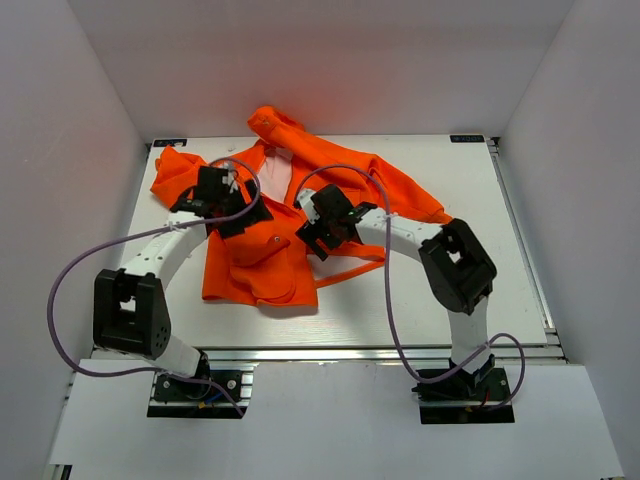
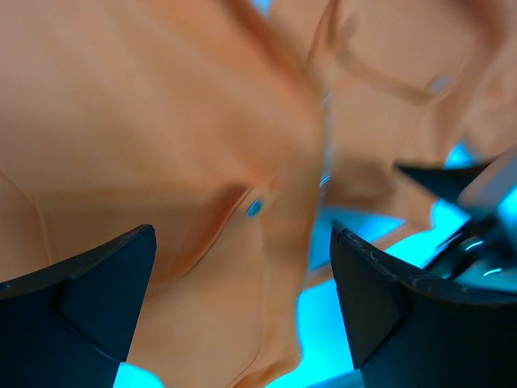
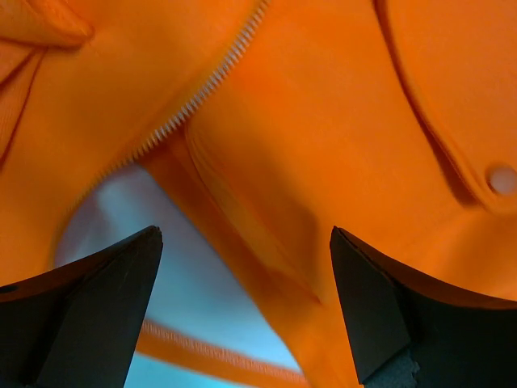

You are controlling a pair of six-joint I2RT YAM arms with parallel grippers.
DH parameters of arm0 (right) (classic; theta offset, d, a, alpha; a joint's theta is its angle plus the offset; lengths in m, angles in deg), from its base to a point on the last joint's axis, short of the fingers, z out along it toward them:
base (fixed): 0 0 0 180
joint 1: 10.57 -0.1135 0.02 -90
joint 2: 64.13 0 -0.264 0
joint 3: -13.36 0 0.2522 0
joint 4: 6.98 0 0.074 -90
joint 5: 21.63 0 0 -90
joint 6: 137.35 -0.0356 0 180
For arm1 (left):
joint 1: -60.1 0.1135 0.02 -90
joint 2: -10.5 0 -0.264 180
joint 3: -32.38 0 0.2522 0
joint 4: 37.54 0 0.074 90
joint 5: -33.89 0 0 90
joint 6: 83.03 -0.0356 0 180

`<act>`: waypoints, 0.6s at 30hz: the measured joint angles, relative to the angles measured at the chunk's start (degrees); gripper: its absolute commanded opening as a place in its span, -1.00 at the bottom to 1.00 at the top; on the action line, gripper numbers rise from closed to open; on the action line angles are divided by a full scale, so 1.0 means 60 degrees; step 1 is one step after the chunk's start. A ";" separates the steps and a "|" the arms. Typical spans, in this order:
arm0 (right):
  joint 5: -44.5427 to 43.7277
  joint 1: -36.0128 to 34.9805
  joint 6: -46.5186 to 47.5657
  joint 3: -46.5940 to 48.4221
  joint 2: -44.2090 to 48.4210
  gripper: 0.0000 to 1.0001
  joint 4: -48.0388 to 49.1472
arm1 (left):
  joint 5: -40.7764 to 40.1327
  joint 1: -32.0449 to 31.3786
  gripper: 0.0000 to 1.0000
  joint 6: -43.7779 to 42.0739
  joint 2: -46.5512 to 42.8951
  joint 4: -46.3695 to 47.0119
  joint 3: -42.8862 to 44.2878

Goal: Zip up the jacket

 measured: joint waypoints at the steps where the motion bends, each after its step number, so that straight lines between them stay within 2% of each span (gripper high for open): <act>1: 0.0058 -0.0018 0.0073 0.0182 -0.0248 0.78 -0.0007 | -0.0011 -0.0131 0.96 0.0015 -0.0022 -0.0007 -0.0295; 7: 0.0390 -0.0080 0.0066 0.1126 -0.1005 0.65 0.0164 | -0.0106 -0.0233 0.96 0.0058 0.0546 -0.0004 -0.1552; 15: 0.0528 -0.0076 -0.0189 0.2335 -0.2004 0.47 0.0106 | -0.0160 -0.0197 0.96 0.0117 0.1639 0.0062 -0.1293; 16: 0.0517 -0.0073 -0.0200 0.2342 -0.2080 0.43 0.0073 | -0.0208 -0.0197 0.96 0.0142 0.1639 0.0051 -0.1290; 18: 0.0477 -0.0069 -0.0211 0.2422 -0.2240 0.20 -0.0091 | -0.0328 -0.0197 0.96 0.0189 0.1639 0.0047 -0.1290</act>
